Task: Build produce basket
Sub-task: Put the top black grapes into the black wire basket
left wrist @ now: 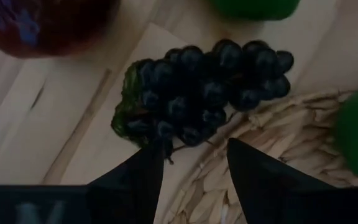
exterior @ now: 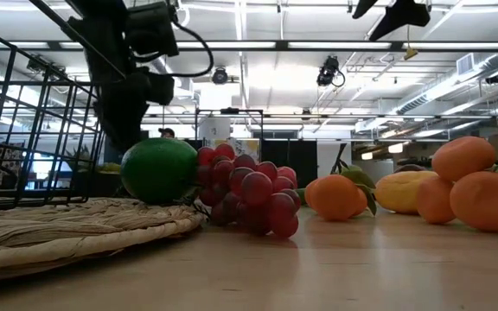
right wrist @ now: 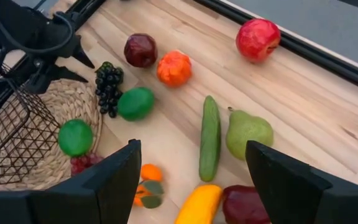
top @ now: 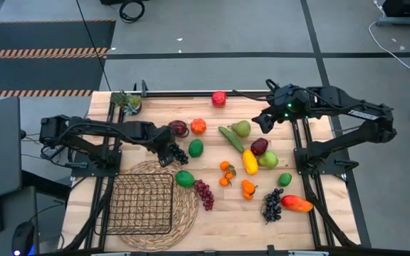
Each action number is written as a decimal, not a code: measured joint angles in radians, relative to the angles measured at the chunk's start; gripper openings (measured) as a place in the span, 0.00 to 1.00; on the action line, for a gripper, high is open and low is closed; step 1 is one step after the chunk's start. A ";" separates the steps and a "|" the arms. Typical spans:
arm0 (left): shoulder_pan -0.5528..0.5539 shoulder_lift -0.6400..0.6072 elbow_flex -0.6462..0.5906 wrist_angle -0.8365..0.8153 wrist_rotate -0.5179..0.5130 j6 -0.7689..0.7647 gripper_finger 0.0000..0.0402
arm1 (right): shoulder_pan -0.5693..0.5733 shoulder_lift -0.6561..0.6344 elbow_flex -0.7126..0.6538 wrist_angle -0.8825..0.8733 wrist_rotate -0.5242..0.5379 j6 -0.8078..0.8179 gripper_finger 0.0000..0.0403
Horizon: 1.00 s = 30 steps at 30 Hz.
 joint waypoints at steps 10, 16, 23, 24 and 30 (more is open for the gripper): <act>0.070 0.077 -0.042 0.114 0.032 0.033 0.45 | 0.044 0.054 0.000 0.017 0.000 0.036 0.73; 0.079 0.152 -0.038 0.126 0.061 0.053 0.40 | 0.083 0.090 0.000 0.020 -0.001 0.043 0.73; 0.079 0.170 0.004 0.096 0.062 0.054 0.30 | 0.111 0.119 0.000 0.023 0.000 0.061 0.73; 0.079 0.170 0.016 0.093 0.062 0.057 0.27 | 0.111 0.121 0.000 0.024 0.003 0.060 0.73; 0.081 0.170 0.105 0.024 0.073 0.101 0.12 | 0.115 0.119 0.000 0.017 0.055 0.058 0.73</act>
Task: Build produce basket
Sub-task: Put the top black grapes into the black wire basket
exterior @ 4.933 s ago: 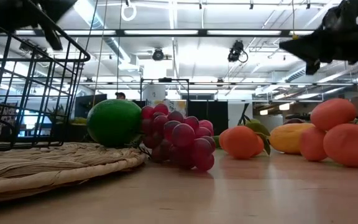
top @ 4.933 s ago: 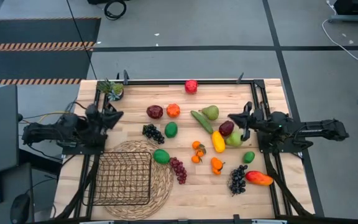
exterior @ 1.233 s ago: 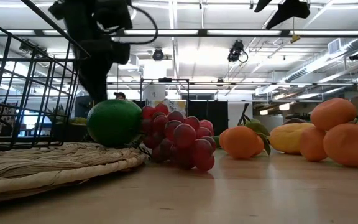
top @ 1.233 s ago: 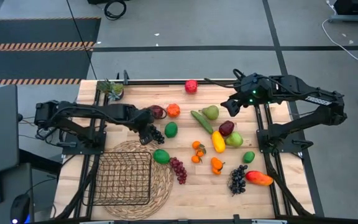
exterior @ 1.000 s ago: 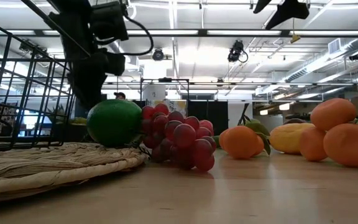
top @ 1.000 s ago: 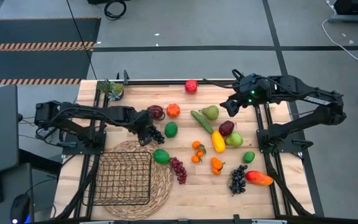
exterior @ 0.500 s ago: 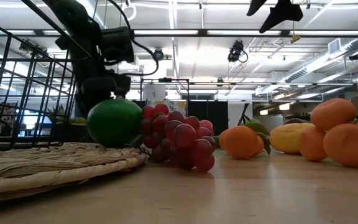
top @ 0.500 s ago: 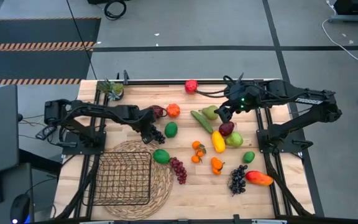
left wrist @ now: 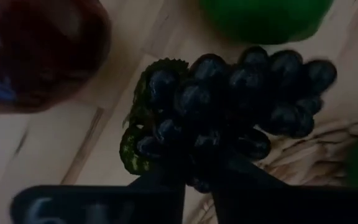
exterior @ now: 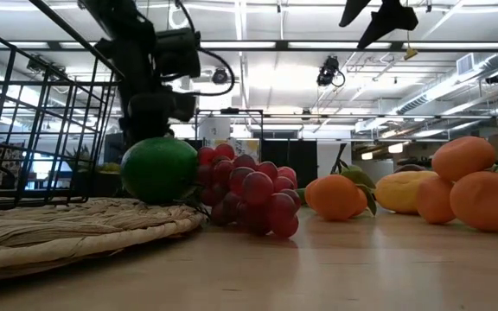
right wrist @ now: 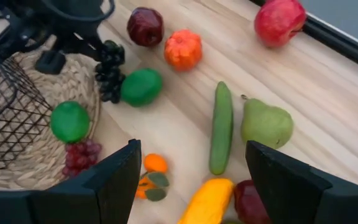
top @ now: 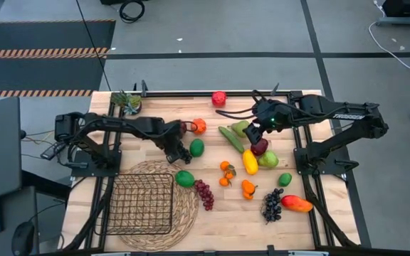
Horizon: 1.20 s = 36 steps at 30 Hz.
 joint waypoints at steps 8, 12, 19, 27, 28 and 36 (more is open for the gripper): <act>0.001 0.000 0.151 -0.200 0.046 0.004 0.06 | 0.000 -0.002 0.000 -0.009 0.026 -0.032 0.71; 0.000 0.000 0.282 -0.354 0.051 0.005 0.08 | 0.000 -0.002 0.000 -0.010 0.066 -0.036 0.70; -0.025 -0.024 0.538 -0.547 0.050 -0.024 0.09 | 0.000 -0.002 0.000 -0.009 0.143 -0.046 0.68; -0.107 -0.100 0.757 -0.723 0.033 -0.136 0.09 | -0.005 -0.001 0.000 -0.003 0.173 -0.061 0.68; -0.123 -0.112 0.763 -0.739 0.028 -0.150 0.09 | -0.007 -0.001 0.000 -0.001 0.179 -0.061 0.68; -0.319 -0.173 0.765 -0.833 0.008 -0.285 0.09 | -0.025 -0.001 0.000 0.032 0.183 -0.108 0.68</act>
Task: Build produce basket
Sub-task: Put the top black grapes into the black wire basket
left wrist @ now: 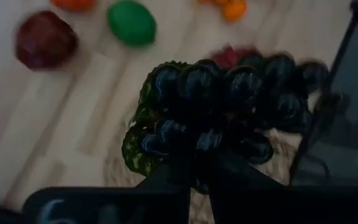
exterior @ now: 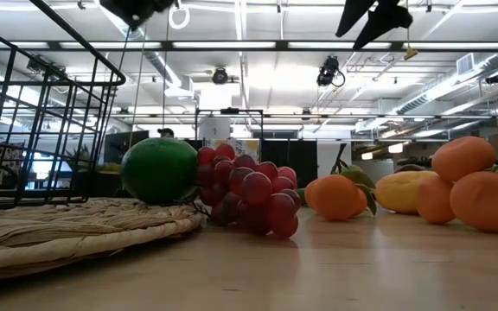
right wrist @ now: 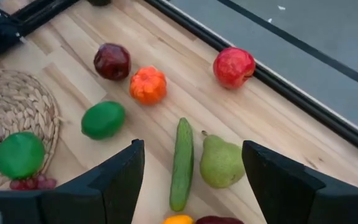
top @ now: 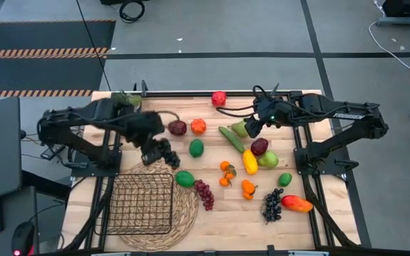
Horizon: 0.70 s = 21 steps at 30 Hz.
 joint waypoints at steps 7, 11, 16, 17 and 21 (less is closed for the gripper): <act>-0.209 -0.019 0.000 -0.016 -0.023 -0.158 0.10 | -0.003 0.000 0.000 0.012 -0.002 -0.022 0.68; -0.318 -0.017 0.000 -0.039 -0.069 -0.276 0.09 | -0.003 0.000 0.000 0.013 -0.006 -0.023 0.68; -0.401 -0.015 -0.056 -0.062 -0.127 -0.428 0.11 | -0.003 0.000 0.000 0.021 -0.050 -0.024 0.68; -0.410 -0.015 -0.072 -0.068 -0.131 -0.461 0.12 | -0.002 0.000 0.000 0.021 -0.060 -0.025 0.68; -0.420 -0.006 -0.129 -0.060 -0.120 -0.594 0.19 | -0.002 0.000 0.000 0.020 -0.091 -0.074 0.68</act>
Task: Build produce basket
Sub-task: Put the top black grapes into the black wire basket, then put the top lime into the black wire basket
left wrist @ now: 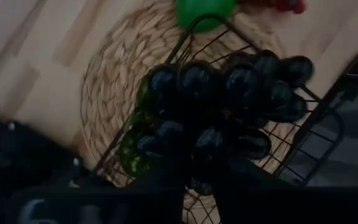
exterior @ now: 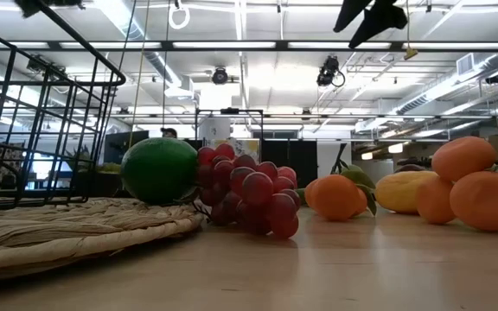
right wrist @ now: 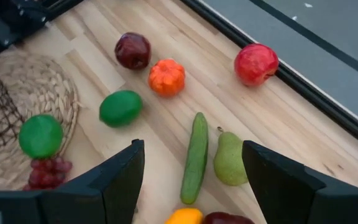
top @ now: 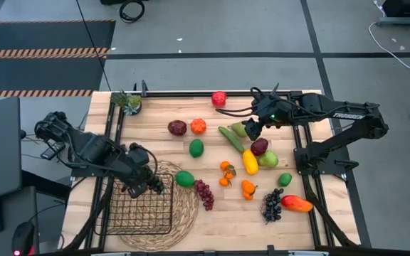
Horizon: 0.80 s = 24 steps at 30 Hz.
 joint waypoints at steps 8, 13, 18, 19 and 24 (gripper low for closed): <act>-0.044 0.045 -0.009 0.047 0.039 -0.035 0.45 | 0.000 0.000 0.000 -0.008 -0.019 -0.026 0.68; -0.040 0.042 -0.009 0.038 0.038 -0.006 0.58 | 0.000 0.000 0.000 -0.008 -0.012 0.015 0.68; -0.013 0.040 -0.009 0.035 0.037 0.113 0.64 | 0.000 0.000 0.000 -0.008 0.008 0.081 0.68; 0.003 0.040 -0.009 0.036 0.030 0.142 0.64 | 0.000 0.000 0.000 -0.008 0.007 0.104 0.68; 0.128 0.040 -0.009 0.087 -0.042 0.250 0.64 | 0.000 -0.004 0.000 -0.006 -0.043 0.187 0.68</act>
